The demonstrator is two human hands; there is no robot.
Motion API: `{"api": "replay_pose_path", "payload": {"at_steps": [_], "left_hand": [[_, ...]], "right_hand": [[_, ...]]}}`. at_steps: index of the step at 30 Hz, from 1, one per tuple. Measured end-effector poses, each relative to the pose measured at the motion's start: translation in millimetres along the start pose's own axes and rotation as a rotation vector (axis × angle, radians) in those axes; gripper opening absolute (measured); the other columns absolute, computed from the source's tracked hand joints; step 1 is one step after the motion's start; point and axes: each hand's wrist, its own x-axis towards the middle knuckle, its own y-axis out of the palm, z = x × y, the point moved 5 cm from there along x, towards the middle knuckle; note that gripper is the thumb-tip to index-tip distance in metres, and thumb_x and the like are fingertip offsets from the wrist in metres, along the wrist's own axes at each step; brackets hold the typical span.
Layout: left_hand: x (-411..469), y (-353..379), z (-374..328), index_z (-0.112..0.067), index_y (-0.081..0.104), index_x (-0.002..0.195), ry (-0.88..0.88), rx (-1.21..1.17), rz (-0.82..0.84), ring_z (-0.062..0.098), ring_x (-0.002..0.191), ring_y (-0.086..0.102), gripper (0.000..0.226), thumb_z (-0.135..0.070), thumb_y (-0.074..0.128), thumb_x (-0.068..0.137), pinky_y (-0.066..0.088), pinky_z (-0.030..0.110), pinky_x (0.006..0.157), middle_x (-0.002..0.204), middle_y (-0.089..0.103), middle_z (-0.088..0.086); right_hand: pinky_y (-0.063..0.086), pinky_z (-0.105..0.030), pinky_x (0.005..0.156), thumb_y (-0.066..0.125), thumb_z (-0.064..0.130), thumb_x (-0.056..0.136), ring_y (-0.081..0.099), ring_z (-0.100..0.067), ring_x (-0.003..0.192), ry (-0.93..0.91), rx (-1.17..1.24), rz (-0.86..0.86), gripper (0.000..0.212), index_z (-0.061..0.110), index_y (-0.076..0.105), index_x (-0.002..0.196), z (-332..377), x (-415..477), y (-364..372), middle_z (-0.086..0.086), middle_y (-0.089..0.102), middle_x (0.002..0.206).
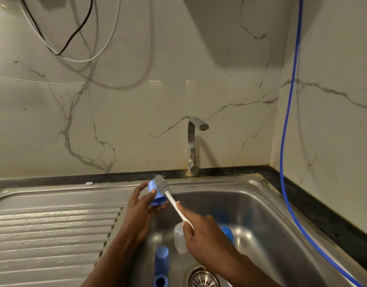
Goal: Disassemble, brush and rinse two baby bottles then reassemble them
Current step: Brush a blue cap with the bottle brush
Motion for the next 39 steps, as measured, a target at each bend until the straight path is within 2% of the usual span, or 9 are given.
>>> {"api": "replay_pose_path", "payload": {"at_steps": [3, 6, 8, 12, 16, 22, 27, 34, 39], "left_hand": [[-1.4, 8.4, 2.4, -0.014, 0.053, 0.133, -0.058, -0.005, 0.075, 0.037, 0.101, 0.069, 0.043, -0.015, 0.06, 0.09, 0.061, 0.039, 0.075, 0.121, 0.065, 0.019], [-2.2, 10.9, 8.3, -0.018, 0.052, 0.133, -0.118, 0.047, 0.11, 0.033, 0.103, 0.069, 0.04, -0.018, 0.058, 0.094, 0.058, 0.042, 0.08, 0.123, 0.064, 0.016], [-2.0, 13.6, 13.4, -0.016, 0.05, 0.137, -0.165, 0.043, 0.118, 0.034, 0.108, 0.066, 0.052, -0.023, 0.063, 0.088, 0.057, 0.042, 0.081, 0.127, 0.062, 0.017], [1.3, 9.1, 9.8, -0.003, 0.048, 0.135, -0.147, -0.088, 0.015, 0.036, 0.105, 0.065, 0.059, -0.017, 0.066, 0.081, 0.061, 0.034, 0.067, 0.126, 0.06, 0.024], [7.8, -16.1, 3.6, -0.003, 0.046, 0.139, -0.137, -0.241, -0.095, 0.035, 0.104, 0.065, 0.06, -0.014, 0.064, 0.083, 0.061, 0.033, 0.063, 0.13, 0.057, 0.026], [6.9, -8.3, 7.2, 0.0, 0.049, 0.135, -0.159, -0.193, -0.017, 0.035, 0.108, 0.066, 0.044, -0.017, 0.056, 0.095, 0.061, 0.034, 0.072, 0.129, 0.06, 0.025], [0.7, 11.3, 11.0, -0.004, 0.053, 0.132, -0.188, -0.078, 0.073, 0.035, 0.111, 0.064, 0.035, -0.014, 0.05, 0.099, 0.054, 0.044, 0.092, 0.123, 0.065, 0.022], [2.0, 7.1, 12.1, 0.002, 0.058, 0.125, -0.151, -0.02, 0.001, 0.031, 0.101, 0.066, 0.036, -0.011, 0.059, 0.092, 0.057, 0.035, 0.08, 0.122, 0.063, 0.027], [1.1, -13.7, 4.9, -0.01, 0.05, 0.129, -0.132, -0.142, -0.147, 0.04, 0.103, 0.065, 0.031, -0.012, 0.051, 0.099, 0.061, 0.045, 0.072, 0.118, 0.062, 0.022]], "right_hand": [[0.042, -0.026, 0.092, 0.035, 0.026, 0.103, 0.055, -0.021, 0.112, 0.013, 0.014, -0.011, 0.052, 0.046, 0.023, 0.15, -1.0, 1.2, -6.8, -0.01, 0.059, 0.118], [0.048, -0.028, 0.085, 0.036, 0.027, 0.103, 0.059, -0.021, 0.101, 0.025, 0.04, -0.007, 0.052, 0.047, 0.024, 0.149, -7.7, 6.7, -1.7, -0.001, 0.058, 0.099], [0.051, -0.028, 0.084, 0.038, 0.026, 0.102, 0.062, -0.024, 0.098, 0.02, 0.061, -0.001, 0.053, 0.047, 0.027, 0.149, -11.9, 10.1, 1.5, -0.009, 0.063, 0.103], [0.046, -0.027, 0.087, 0.039, 0.025, 0.102, 0.06, -0.024, 0.098, -0.001, 0.076, 0.005, 0.052, 0.045, 0.029, 0.149, -12.6, 9.9, 6.5, -0.01, 0.064, 0.11], [0.041, -0.023, 0.093, 0.038, 0.032, 0.1, 0.055, -0.022, 0.112, 0.01, 0.037, 0.062, 0.053, 0.059, 0.025, 0.143, -9.7, 1.7, 16.5, -0.011, 0.058, 0.122], [0.038, -0.023, 0.094, 0.034, 0.031, 0.103, 0.05, -0.018, 0.118, 0.028, -0.001, 0.035, 0.053, 0.057, 0.017, 0.146, -4.8, 1.8, 12.1, -0.006, 0.053, 0.129], [0.038, -0.026, 0.096, 0.036, 0.029, 0.103, 0.05, -0.02, 0.119, 0.01, -0.006, -0.006, 0.054, 0.051, 0.018, 0.149, -16.0, 12.3, 6.6, -0.006, 0.06, 0.129], [0.038, -0.028, 0.095, 0.034, 0.032, 0.103, 0.05, -0.021, 0.117, 0.009, -0.031, 0.017, 0.053, 0.054, 0.017, 0.148, -14.7, 9.9, 12.9, -0.005, 0.059, 0.127], [0.041, -0.028, 0.094, 0.036, 0.034, 0.101, 0.054, -0.022, 0.112, 0.023, -0.043, 0.053, 0.054, 0.063, 0.017, 0.142, -11.5, 3.3, 18.4, -0.011, 0.057, 0.122]]}}
